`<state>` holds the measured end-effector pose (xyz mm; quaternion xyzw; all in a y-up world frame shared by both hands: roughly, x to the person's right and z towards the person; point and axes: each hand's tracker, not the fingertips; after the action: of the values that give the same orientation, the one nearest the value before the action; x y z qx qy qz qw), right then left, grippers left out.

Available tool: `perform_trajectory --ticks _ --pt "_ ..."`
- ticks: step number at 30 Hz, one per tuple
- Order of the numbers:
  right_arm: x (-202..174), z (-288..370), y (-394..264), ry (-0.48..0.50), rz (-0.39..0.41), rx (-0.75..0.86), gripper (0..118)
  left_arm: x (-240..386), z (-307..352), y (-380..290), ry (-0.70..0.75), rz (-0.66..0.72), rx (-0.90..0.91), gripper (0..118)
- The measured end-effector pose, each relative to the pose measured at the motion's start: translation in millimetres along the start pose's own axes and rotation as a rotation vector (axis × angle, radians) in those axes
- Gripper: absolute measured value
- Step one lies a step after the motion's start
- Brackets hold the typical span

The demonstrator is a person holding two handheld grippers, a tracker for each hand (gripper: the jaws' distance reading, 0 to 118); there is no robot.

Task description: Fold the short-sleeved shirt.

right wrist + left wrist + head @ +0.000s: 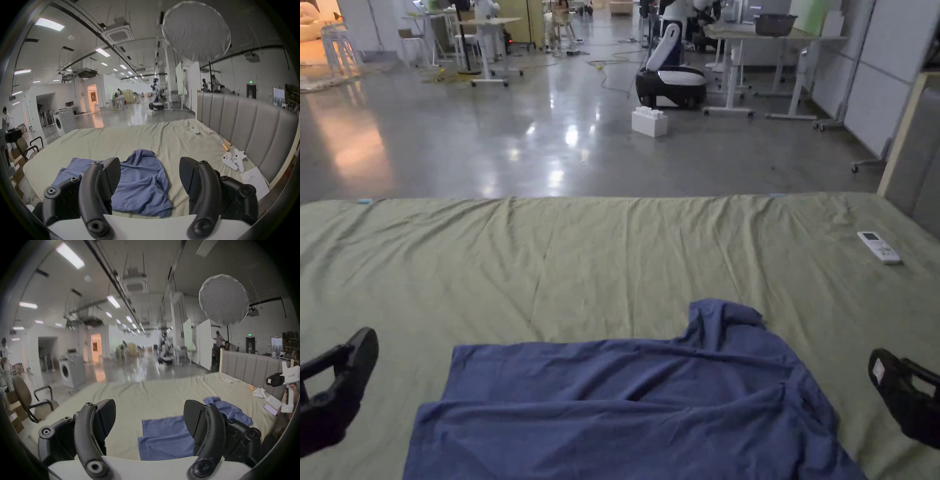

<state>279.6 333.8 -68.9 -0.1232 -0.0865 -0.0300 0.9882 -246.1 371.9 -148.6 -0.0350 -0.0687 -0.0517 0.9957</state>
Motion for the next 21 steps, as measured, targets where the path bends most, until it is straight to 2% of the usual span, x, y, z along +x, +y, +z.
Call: perform_trajectory --ticks 1,3,4,5,6,8,9,10,11,12,13,21 --pt "-8.9 15.9 -2.2 -0.006 0.013 -0.001 78 8.8 13.1 1.0 0.004 -0.019 0.015 84" --pt "-22.3 40.7 -7.8 -0.007 0.037 0.035 76 22.7 35.6 2.7 -0.006 -0.022 0.012 73" --pt "-29.5 53.9 -9.3 0.018 0.061 0.061 73 25.5 42.7 1.3 -0.012 -0.022 0.011 61" --pt "-36.4 64.8 -10.7 0.030 0.084 0.084 59 31.1 53.6 3.1 -0.022 -0.008 -0.001 37" --pt "-41.3 72.7 -13.9 0.019 0.073 0.070 39 36.3 64.6 2.6 -0.033 -0.001 0.022 16" --pt "-48.7 86.3 -20.0 0.024 0.081 0.075 20 43.7 85.0 1.2 -0.043 -0.017 0.072 12" --pt "-49.4 88.8 -26.4 0.031 0.035 0.030 3 48.0 89.7 2.3 -0.035 -0.028 0.064 8" --pt "-50.5 93.7 -30.5 0.028 -0.001 0.021 0 50.8 93.1 3.5 -0.048 -0.038 0.052 8" --pt "-52.4 96.8 -26.0 0.047 0.061 0.067 0 53.9 93.1 3.5 -0.077 -0.060 0.017 3" --pt "-51.4 94.8 -32.3 0.073 -0.005 -0.015 0 59.2 96.4 3.5 -0.067 -0.066 0.017 2" --pt "-52.6 94.7 -32.2 0.052 0.019 0.025 0 60.4 96.3 2.9 -0.079 -0.069 0.013 2" --pt "-48.2 88.6 -30.3 0.058 0.009 0.010 0 62.7 90.2 -2.8 -0.098 -0.060 -0.009 0"
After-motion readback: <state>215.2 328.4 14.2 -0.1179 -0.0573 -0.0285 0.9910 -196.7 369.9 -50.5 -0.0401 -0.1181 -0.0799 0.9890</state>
